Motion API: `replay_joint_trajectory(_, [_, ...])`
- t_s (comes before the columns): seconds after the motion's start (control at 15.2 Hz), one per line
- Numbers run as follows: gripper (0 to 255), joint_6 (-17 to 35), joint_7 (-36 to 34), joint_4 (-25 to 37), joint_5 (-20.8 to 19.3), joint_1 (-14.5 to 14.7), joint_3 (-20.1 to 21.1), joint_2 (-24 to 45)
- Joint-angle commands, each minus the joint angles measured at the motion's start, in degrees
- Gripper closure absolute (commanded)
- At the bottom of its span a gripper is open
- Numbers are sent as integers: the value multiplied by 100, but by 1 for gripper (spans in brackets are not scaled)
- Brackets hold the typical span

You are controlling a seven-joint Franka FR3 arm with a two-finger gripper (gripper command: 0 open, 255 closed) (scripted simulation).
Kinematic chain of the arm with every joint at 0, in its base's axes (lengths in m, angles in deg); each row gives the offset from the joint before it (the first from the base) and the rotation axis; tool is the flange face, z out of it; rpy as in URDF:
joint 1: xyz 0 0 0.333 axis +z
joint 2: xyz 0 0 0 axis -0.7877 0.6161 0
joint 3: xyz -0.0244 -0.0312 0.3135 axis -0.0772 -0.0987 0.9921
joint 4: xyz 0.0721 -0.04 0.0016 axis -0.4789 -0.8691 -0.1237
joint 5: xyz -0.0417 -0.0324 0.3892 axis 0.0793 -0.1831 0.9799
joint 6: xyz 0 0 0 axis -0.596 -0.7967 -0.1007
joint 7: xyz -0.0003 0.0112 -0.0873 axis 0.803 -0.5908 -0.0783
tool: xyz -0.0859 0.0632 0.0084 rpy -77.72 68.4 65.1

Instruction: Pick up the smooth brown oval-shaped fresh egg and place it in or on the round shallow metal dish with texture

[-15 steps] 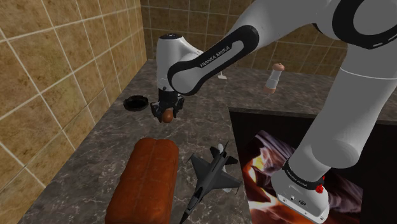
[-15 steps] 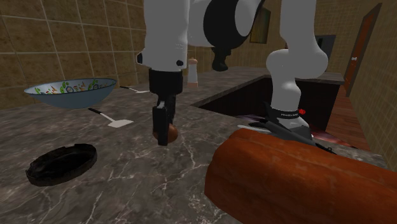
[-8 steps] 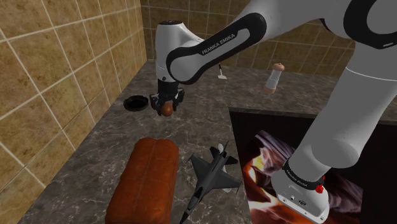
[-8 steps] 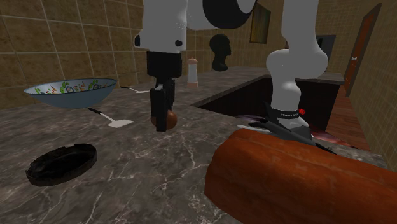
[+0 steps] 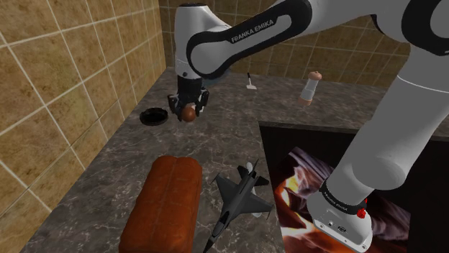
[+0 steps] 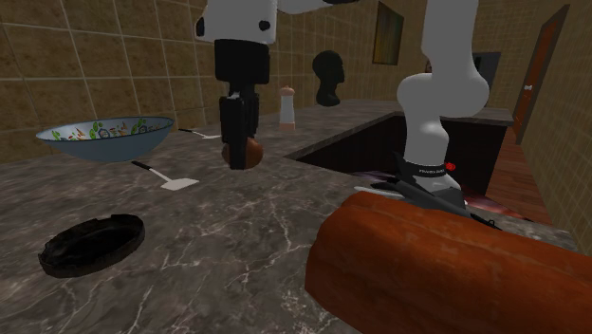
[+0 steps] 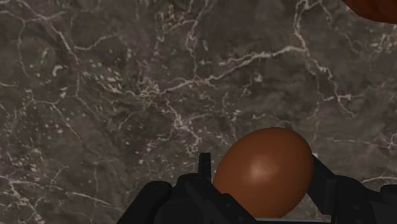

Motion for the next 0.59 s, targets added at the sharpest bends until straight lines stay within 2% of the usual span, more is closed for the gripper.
replay_joint_trajectory(0.0, [255, -133, 16, 64, 32, -1, 3, -72])
replay_joint_trajectory(0.2, [255, -283, 35, 161, 57, -3, 3, -127])
replay_joint_trajectory(0.53, [255, -632, -21, 1592, -330, 24, -71, 1017])
